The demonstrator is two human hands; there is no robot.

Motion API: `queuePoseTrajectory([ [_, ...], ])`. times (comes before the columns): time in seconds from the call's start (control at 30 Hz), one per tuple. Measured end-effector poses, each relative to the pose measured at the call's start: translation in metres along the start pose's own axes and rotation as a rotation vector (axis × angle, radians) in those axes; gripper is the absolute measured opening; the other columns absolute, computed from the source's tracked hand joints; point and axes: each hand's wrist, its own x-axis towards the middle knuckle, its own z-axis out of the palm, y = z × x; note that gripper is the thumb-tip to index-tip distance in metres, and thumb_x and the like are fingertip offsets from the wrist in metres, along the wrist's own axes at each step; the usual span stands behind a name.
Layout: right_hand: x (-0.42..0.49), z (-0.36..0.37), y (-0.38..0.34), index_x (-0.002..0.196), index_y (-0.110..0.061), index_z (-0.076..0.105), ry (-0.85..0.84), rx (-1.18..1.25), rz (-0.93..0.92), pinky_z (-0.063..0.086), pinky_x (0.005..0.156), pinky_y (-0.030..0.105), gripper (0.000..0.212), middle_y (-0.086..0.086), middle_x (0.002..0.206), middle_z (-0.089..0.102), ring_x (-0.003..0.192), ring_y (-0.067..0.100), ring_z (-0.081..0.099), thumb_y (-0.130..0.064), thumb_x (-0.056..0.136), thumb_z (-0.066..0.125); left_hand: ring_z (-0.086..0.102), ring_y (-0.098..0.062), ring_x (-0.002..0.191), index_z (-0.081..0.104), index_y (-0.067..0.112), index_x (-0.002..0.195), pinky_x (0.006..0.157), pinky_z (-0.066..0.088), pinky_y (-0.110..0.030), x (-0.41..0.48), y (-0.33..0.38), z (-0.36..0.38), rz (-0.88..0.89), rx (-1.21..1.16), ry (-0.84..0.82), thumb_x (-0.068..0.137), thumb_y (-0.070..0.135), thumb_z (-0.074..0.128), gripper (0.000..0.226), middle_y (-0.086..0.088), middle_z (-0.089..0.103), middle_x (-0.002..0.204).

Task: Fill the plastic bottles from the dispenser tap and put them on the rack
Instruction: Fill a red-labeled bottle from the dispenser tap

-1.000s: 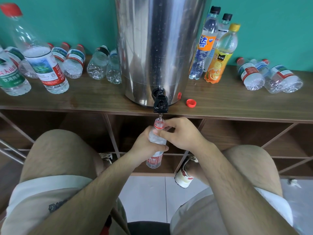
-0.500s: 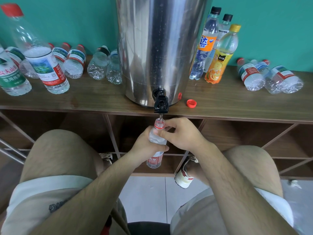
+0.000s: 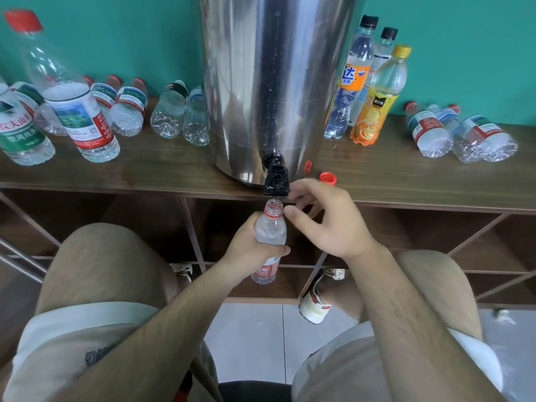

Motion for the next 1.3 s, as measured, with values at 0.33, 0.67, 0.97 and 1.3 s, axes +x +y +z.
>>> queuePoseTrajectory([
  [0.33, 0.008, 0.001, -0.022, 0.13, -0.002, 0.07, 0.173, -0.107, -0.456, 0.045, 0.11, 0.033, 0.03, 0.012, 0.151, 0.056, 0.135, 0.021, 0.058, -0.002, 0.1, 0.065, 0.065, -0.01, 0.101, 0.052, 0.034, 0.128, 0.076, 0.047, -0.017, 0.003, 0.005, 0.002, 0.026, 0.112, 0.018, 0.07, 0.034, 0.094, 0.072, 0.014, 0.064, 0.114],
  [0.67, 0.009, 0.002, -0.02, 0.13, -0.003, 0.069, 0.189, -0.119, -0.448, 0.041, 0.112, 0.025, 0.035, 0.006, 0.151, 0.056, 0.136, 0.014, 0.057, 0.01, 0.098, 0.062, 0.064, -0.003, 0.093, 0.048, 0.049, 0.119, 0.069, 0.042, -0.01, 0.009, -0.002, 0.005, -0.001, 0.135, 0.041, 0.065, 0.046, 0.094, 0.071, 0.023, 0.062, 0.106],
  [0.97, 0.009, 0.004, -0.029, 0.124, -0.001, 0.072, 0.241, -0.152, -0.437, 0.042, 0.11, 0.024, 0.034, 0.006, 0.144, 0.059, 0.132, 0.016, 0.059, 0.013, 0.096, 0.06, 0.063, 0.001, 0.091, 0.047, 0.051, 0.117, 0.069, 0.04, -0.009, 0.006, 0.001, 0.005, 0.006, 0.153, 0.057, 0.065, 0.047, 0.094, 0.07, 0.025, 0.062, 0.104],
  [1.3, 0.02, 0.005, -0.042, 0.109, 0.003, 0.074, 0.351, -0.136, -0.378, 0.05, 0.105, 0.031, 0.032, 0.011, 0.125, 0.072, 0.118, 0.025, 0.068, 0.021, 0.091, 0.056, 0.065, -0.006, 0.096, 0.052, 0.039, 0.12, 0.084, 0.052, -0.023, 0.002, 0.009, 0.002, 0.016, 0.123, 0.044, 0.069, 0.036, 0.095, 0.066, 0.017, 0.064, 0.108],
])
